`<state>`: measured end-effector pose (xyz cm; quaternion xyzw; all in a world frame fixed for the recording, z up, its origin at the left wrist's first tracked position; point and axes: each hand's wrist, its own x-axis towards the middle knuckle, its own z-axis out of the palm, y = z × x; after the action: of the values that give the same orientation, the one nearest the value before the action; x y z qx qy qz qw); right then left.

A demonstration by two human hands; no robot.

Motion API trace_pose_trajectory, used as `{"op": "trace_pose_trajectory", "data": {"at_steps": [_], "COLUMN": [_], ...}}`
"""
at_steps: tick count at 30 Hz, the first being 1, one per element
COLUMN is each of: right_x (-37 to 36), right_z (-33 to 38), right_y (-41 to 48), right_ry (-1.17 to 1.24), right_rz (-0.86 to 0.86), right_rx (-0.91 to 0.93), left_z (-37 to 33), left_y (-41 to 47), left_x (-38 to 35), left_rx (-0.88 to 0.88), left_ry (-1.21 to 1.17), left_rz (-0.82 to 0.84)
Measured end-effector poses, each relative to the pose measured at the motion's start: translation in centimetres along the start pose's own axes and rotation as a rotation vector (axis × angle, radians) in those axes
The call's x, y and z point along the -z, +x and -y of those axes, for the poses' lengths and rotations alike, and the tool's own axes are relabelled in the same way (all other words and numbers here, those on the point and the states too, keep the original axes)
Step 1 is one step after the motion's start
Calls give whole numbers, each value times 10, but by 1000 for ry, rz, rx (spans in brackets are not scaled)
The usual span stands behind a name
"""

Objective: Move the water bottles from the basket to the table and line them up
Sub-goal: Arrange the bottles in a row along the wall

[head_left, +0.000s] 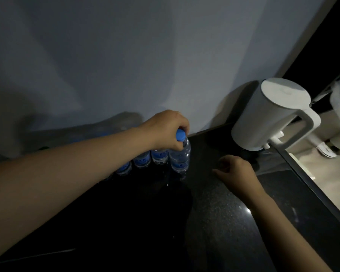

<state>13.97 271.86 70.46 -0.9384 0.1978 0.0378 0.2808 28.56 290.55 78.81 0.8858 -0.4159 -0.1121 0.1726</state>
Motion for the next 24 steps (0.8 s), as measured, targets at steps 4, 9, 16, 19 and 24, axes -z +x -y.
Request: {"op": "trace_pose_trajectory", "data": {"at_steps": [4,9,16,19,24], "right_x": [-5,-14,-20,-24,-29], "right_z": [-4,0,0,0,1], "right_y": [8,15,24,24,24], "right_ry": [12,15,5,-4,9], "right_rz": [-3,4,-6,-1,0], "right_rx": [-30,-12,-1,4,6], "left_z": [6,16,27,31,35], "left_y": [29,50,61,62,63], "left_x": [-3,-5,-3,-3,1], "left_rx": [1,-8,17,30,57], "left_ry": [0,26,35,25,28], "left_rz": [8,26,54,50,70]}}
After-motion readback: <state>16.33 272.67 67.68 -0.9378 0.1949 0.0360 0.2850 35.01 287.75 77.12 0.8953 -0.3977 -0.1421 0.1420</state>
